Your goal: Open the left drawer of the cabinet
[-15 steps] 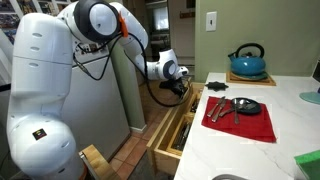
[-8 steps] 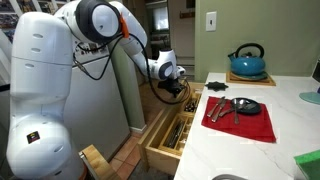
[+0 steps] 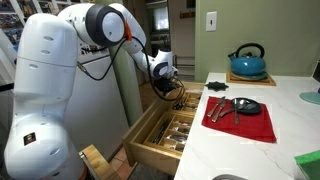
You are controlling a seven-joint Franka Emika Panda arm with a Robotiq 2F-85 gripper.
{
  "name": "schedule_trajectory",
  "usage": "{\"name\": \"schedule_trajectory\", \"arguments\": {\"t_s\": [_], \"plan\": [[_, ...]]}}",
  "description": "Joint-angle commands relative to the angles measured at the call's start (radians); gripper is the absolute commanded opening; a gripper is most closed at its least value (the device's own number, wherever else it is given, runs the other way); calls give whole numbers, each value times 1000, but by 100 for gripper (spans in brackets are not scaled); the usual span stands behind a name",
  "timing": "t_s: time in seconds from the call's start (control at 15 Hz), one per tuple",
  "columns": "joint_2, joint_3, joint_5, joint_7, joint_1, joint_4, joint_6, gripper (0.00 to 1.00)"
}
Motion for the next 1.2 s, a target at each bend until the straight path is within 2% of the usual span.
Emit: {"name": "schedule_trajectory", "arguments": {"t_s": [0.0,0.4,1.13], "plan": [[69,41,49,-85,5,87,-89,0],[135,96,101,-244,11,180,-185,0],[211,105,159,-387,64,300,-322,0]]}}
